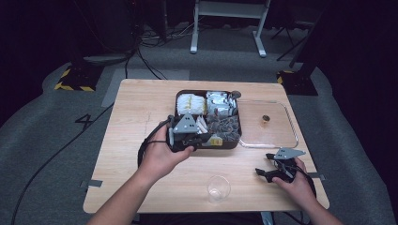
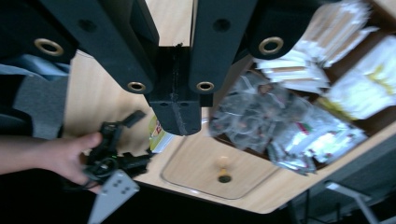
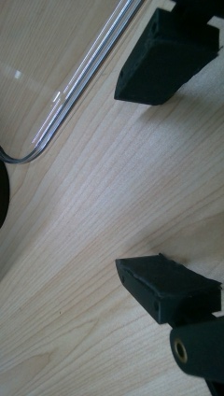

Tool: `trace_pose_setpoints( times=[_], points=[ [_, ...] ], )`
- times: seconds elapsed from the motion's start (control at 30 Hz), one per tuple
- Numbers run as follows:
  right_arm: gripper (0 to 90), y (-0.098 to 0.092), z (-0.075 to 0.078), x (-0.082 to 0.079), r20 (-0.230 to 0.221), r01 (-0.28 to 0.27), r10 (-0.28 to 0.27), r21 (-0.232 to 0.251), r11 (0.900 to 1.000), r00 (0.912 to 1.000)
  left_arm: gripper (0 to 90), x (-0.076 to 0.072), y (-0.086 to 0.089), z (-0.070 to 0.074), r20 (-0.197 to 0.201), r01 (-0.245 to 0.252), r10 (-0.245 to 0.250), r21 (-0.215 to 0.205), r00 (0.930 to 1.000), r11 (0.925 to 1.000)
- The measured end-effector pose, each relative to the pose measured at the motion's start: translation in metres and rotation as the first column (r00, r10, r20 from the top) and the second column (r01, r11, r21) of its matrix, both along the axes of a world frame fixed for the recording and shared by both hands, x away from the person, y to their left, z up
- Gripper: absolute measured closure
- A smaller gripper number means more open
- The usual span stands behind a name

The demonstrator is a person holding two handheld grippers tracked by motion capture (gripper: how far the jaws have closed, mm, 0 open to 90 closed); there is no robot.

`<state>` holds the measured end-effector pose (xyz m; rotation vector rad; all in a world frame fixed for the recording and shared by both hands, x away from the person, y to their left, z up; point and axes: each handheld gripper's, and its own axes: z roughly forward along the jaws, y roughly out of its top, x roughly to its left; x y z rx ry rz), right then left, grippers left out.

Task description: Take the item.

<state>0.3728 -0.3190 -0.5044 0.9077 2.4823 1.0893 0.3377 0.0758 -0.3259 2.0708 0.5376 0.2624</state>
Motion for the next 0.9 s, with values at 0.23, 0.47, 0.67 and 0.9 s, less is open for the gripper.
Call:
trace_pose_setpoints(
  times=[0.23,0.47,0.67,0.9],
  points=[
    [16.2,0.000,0.000,0.000,0.000,0.002,-0.002,0.001,1.000,1.0000,90.0,-0.016,-0.006,-0.013,0.000,0.045,-0.045,-0.020,0.9990,0.9988],
    [16.2,0.000,0.000,0.000,-0.001,0.003,-0.003,0.001,1.000,1.0000,90.0,-0.028,-0.015,-0.033,-0.019,0.093,-0.094,-0.049,0.9954,0.9945],
    [16.2,0.000,0.000,0.000,0.000,0.002,-0.002,0.000,1.000,1.0000,90.0,-0.032,-0.020,-0.047,-0.034,0.121,-0.124,-0.071,0.9918,0.9902],
    [16.2,0.000,0.000,0.000,0.000,0.002,-0.002,0.000,1.000,1.0000,90.0,-0.037,-0.023,-0.062,-0.058,0.141,-0.145,-0.068,0.9877,0.9877]
  ],
)
